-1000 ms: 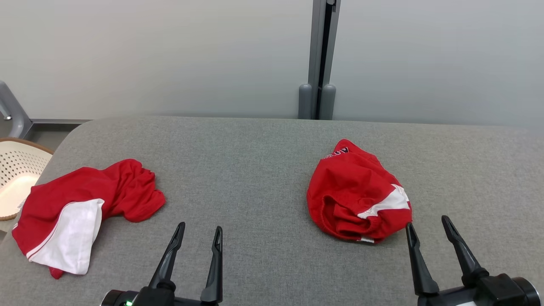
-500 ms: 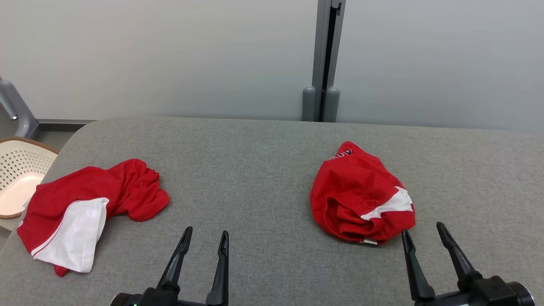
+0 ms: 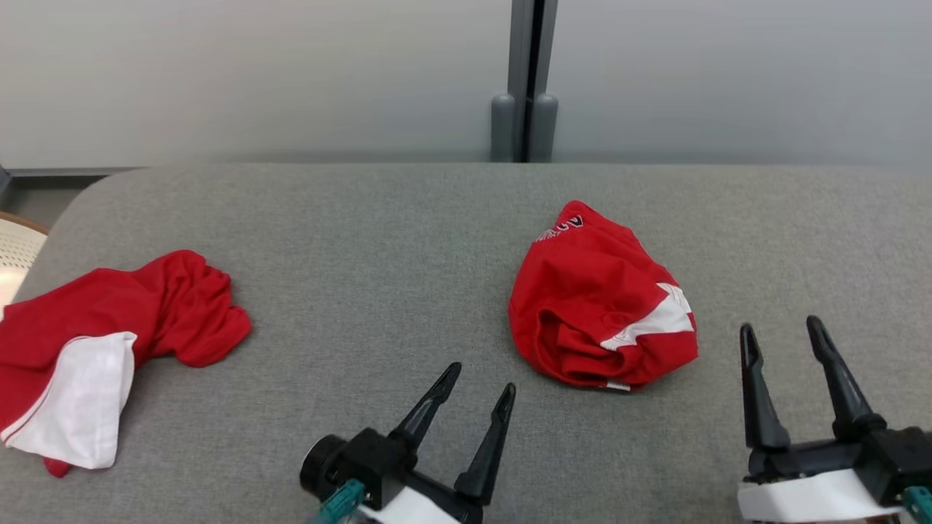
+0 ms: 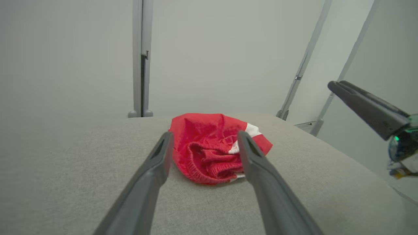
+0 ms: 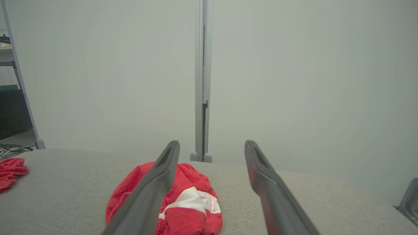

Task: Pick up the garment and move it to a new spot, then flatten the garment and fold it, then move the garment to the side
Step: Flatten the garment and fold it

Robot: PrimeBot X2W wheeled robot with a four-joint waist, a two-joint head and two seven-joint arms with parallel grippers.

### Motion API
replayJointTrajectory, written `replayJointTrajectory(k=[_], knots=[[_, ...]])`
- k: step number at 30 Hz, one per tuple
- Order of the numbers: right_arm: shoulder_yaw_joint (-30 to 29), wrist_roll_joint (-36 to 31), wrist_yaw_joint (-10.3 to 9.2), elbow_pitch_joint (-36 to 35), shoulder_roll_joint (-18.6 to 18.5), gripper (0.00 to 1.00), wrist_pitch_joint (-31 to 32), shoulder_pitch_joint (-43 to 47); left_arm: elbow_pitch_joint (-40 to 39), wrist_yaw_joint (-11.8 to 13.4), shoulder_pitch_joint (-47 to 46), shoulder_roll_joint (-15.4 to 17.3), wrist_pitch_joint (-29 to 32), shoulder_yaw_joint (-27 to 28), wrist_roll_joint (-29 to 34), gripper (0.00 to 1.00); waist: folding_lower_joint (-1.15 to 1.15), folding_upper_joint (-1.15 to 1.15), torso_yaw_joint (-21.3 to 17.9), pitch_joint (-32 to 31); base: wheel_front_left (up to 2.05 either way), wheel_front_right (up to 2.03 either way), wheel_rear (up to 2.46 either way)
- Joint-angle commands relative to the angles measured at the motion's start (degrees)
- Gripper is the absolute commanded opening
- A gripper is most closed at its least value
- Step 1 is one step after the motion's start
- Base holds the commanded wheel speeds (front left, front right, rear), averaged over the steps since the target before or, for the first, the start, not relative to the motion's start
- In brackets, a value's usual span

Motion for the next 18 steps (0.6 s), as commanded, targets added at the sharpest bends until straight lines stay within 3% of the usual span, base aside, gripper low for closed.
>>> replayJointTrajectory(k=[1,7,12,18], knots=[[-0.6,-0.4,-0.11,-0.7,-0.1,1.00,0.0,-1.5,1.4,-0.7,-2.8,0.2,0.0,-1.6,-3.0,1.00,0.00,0.00,-2.7,3.6,0.00,0.00,0.00],[-1.6,-0.7,-0.12,-2.5,-0.1,1.00,0.0,-4.1,5.7,-1.9,-12.8,0.3,4.0,-9.9,-20.0,1.00,0.00,0.00,-6.7,8.2,0.00,0.00,0.00],[-1.8,-0.3,-0.12,-3.2,-0.1,1.00,0.0,-6.0,8.8,-0.6,-20.3,0.3,7.1,-16.2,-31.2,1.00,0.00,0.00,-9.9,11.3,0.00,0.00,0.00],[-1.0,0.5,-0.12,-3.5,-0.1,1.00,0.0,-7.0,12.8,1.0,-24.7,0.3,7.6,-19.8,-37.1,1.00,0.00,0.00,-11.9,13.0,0.00,0.00,0.00]])
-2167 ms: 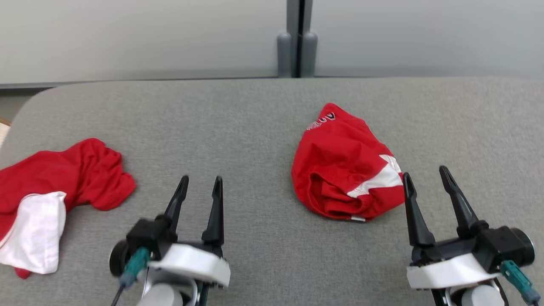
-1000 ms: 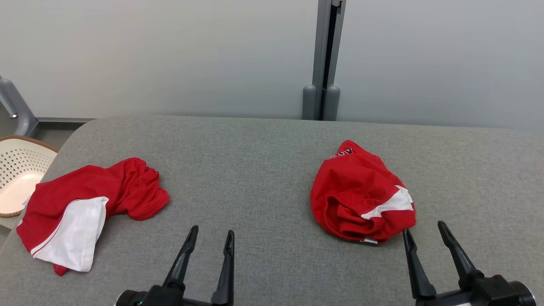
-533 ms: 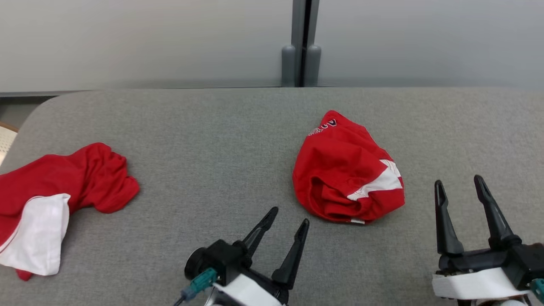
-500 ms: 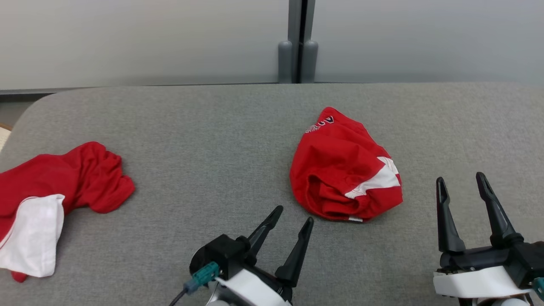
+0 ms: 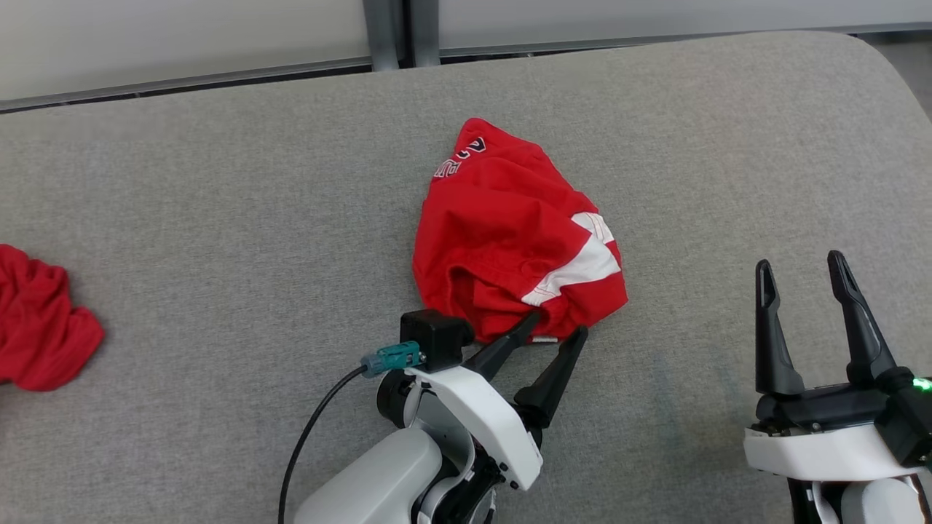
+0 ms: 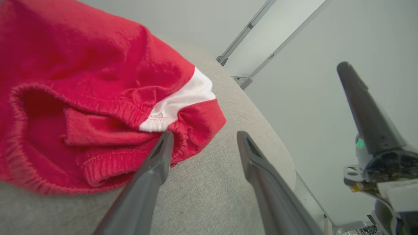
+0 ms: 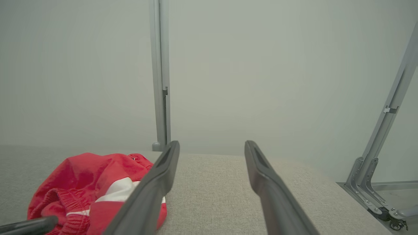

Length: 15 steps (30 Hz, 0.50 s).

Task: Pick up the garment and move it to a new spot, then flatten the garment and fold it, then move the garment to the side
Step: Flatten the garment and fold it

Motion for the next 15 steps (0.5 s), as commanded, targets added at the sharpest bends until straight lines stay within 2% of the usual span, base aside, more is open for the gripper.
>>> replayJointTrajectory(k=[1,7,12,15], knots=[[0.1,0.3,-0.13,-0.3,-0.1,1.00,0.0,-0.8,1.0,0.4,-1.4,0.3,-0.4,-0.5,-1.3,1.00,0.00,0.00,-1.0,1.1,0.00,0.00,0.00],[-0.1,0.5,-0.13,-0.6,-0.1,1.00,0.0,-1.5,4.0,2.1,-4.1,0.3,-1.2,-1.6,-5.3,1.00,0.00,0.00,-1.5,2.2,0.00,0.00,0.00],[-0.6,0.3,-0.13,-0.6,-0.1,1.00,0.0,-2.1,4.7,1.5,-6.2,0.3,-2.3,-2.5,-9.6,1.00,0.00,0.00,-1.2,3.0,0.00,0.00,0.00],[-0.4,0.4,-0.13,-0.4,-0.1,1.00,0.0,-2.4,5.6,2.1,-7.4,0.3,-2.6,-3.2,-11.5,1.00,0.00,0.00,-1.1,3.3,0.00,0.00,0.00]])
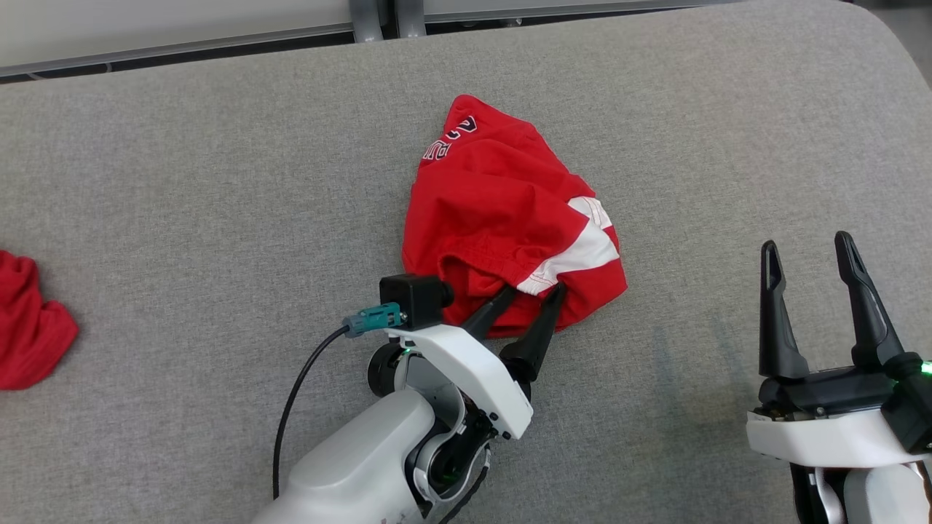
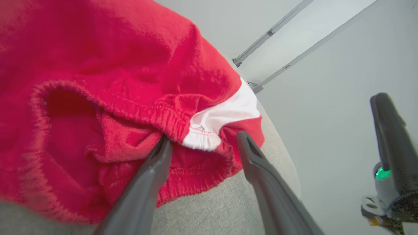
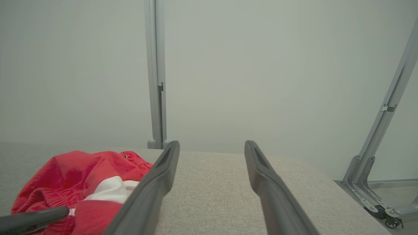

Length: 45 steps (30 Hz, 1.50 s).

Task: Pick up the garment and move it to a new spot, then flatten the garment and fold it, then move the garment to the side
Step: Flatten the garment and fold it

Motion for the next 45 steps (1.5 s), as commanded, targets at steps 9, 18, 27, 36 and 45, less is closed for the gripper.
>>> replayJointTrajectory(k=[9,18,27,36,45], knots=[[0.4,0.5,-0.13,-0.2,-0.1,1.00,0.0,-1.7,2.6,0.2,-4.6,0.2,-1.8,-2.3,-2.3,0.00,0.00,0.00,-0.4,1.5,0.00,0.00,0.00],[-0.8,1.6,-0.13,0.6,-0.1,1.00,0.0,-0.4,0.8,-1.9,-7.9,0.6,-2.1,-4.3,-0.7,0.00,0.00,0.00,-0.4,-1.7,0.00,0.00,0.00],[-0.1,2.5,-0.13,1.2,-0.1,1.00,0.0,1.7,-8.3,-4.3,-16.1,3.6,2.3,-3.3,-0.1,0.00,0.00,0.00,-1.6,-6.9,0.00,0.00,0.00],[-1.7,1.6,-0.12,0.5,-0.1,1.00,0.0,3.6,-18.0,-1.6,-4.0,13.8,3.7,-3.8,-4.0,0.00,0.00,0.00,1.9,-5.2,0.00,0.00,0.00],[1.8,6.2,-0.13,4.3,-2.6,1.00,0.0,4.8,-24.5,-1.4,7.4,25.9,0.3,-1.8,-6.3,0.00,0.00,0.00,12.2,-4.2,0.00,0.00,0.00]])
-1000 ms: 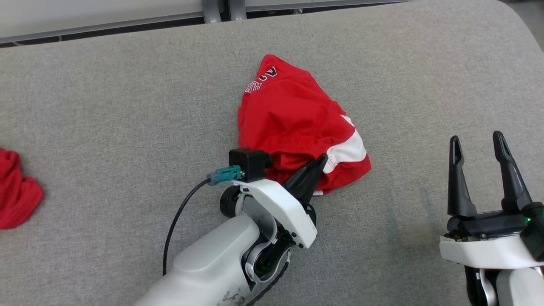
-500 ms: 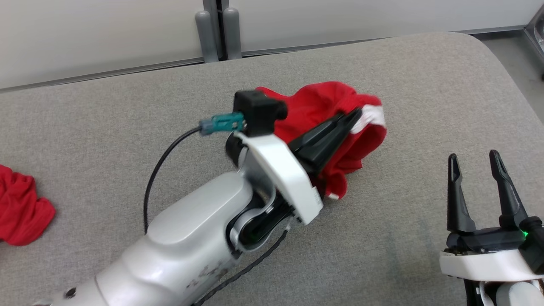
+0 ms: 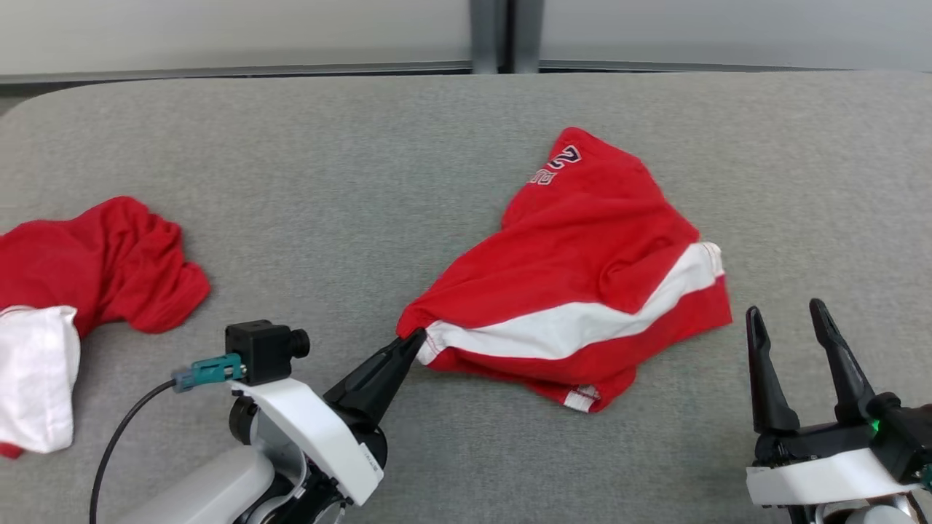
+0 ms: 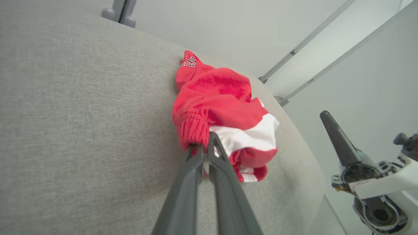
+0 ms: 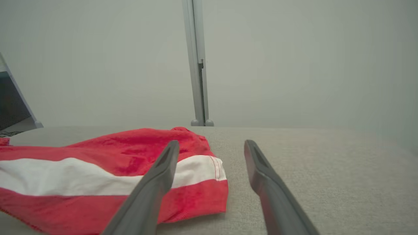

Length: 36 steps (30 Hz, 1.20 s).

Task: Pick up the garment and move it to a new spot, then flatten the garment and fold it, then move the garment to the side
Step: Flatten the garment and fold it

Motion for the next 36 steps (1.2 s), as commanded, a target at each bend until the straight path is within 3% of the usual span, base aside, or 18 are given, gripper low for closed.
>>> replayJointTrajectory(k=[1,6,9,12,16,19,21,22,23,31,36], knots=[[0.8,1.7,-0.13,1.5,-1.9,1.00,0.0,0.3,-0.3,-0.1,0.6,0.6,-0.2,0.4,0.0,0.00,0.00,0.00,4.4,0.4,0.00,0.00,0.00],[6.8,7.5,-0.11,6.1,-9.7,1.00,0.0,-1.6,1.2,-0.8,1.0,2.7,0.3,1.1,-1.1,0.00,0.00,0.00,8.5,0.9,0.00,0.00,0.00],[15.1,13.2,-0.12,9.9,-17.3,1.00,0.0,-3.9,3.5,-1.1,-0.4,3.3,0.5,1.5,-0.7,0.00,0.00,0.00,10.2,1.6,0.00,0.00,0.00],[21.2,17.5,-0.12,12.2,-22.1,1.00,0.0,-6.4,5.1,-1.4,-1.2,3.4,0.2,1.9,-0.3,0.00,0.00,0.00,10.8,2.2,0.00,0.00,0.00],[27.7,21.6,-0.12,12.8,-26.1,1.00,0.0,-9.8,6.8,-1.9,-1.8,2.8,-0.1,1.9,0.0,0.00,0.00,0.00,11.2,2.7,0.00,0.00,0.00],[30.0,23.6,-0.12,12.5,-27.0,0.99,0.0,-11.2,7.6,-2.2,-2.0,2.4,-0.2,1.8,0.1,0.00,0.00,0.00,11.2,2.9,0.00,0.00,0.00],[31.3,24.9,-0.12,12.6,-27.1,0.45,0.0,-11.8,8.0,-2.4,-1.9,2.3,-0.4,1.8,0.0,0.00,0.00,0.00,11.0,2.9,0.00,0.00,0.00],[31.6,25.5,-0.12,12.3,-27.1,0.29,0.0,-12.1,8.2,-2.5,-2.0,2.2,-0.5,1.8,0.0,0.00,0.00,0.00,11.0,2.9,0.00,0.00,0.00],[32.0,26.0,-0.12,12.0,-27.0,0.00,0.0,-12.2,8.3,-2.5,-2.1,2.2,-0.4,1.8,0.1,0.00,0.00,0.00,11.0,3.0,0.00,0.00,0.00],[27.9,31.6,-0.12,3.9,-27.2,0.00,0.0,-12.2,5.1,-2.7,-5.1,3.7,-0.5,2.5,2.4,0.00,0.00,0.00,9.8,4.3,0.00,0.00,0.00],[19.2,36.6,-0.11,-4.6,-28.3,0.00,0.0,-15.5,-3.4,-2.6,-13.0,6.4,4.2,3.7,4.3,0.00,0.00,0.00,6.7,6.1,0.00,0.00,0.00]])
